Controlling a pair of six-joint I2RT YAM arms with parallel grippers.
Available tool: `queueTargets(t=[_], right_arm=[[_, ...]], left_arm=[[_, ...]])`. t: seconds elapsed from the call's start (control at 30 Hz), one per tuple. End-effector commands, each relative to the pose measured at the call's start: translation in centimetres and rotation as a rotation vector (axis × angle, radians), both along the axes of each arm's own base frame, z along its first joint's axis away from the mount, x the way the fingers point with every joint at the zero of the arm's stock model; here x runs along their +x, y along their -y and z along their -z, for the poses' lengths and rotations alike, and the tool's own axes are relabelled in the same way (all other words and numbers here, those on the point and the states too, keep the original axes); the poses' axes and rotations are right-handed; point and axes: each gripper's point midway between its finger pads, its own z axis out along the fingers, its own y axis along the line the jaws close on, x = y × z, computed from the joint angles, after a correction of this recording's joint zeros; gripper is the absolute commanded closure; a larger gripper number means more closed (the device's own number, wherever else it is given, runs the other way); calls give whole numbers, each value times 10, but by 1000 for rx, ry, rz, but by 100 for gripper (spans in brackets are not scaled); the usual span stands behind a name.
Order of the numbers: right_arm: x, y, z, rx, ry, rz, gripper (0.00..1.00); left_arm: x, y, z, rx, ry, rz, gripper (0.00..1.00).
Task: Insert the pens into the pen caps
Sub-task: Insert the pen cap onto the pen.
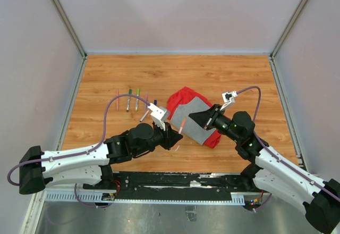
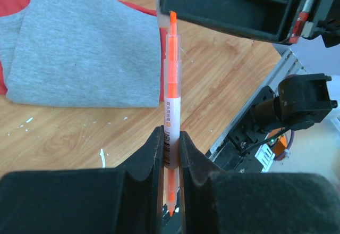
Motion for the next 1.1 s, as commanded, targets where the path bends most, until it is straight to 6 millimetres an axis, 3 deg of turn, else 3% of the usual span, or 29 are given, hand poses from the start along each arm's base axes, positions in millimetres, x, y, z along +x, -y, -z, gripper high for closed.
queueTargets(t=[0.0, 0.37, 1.07], right_arm=[[-8, -7, -48, 188, 82, -30, 99], [-17, -13, -55, 201, 88, -89, 100], [-8, -12, -53, 210, 55, -40, 99]], left_arm=[[0, 5, -13, -44, 40, 7, 100], [2, 6, -13, -38, 38, 2, 100], [0, 6, -15, -29, 40, 12, 99]])
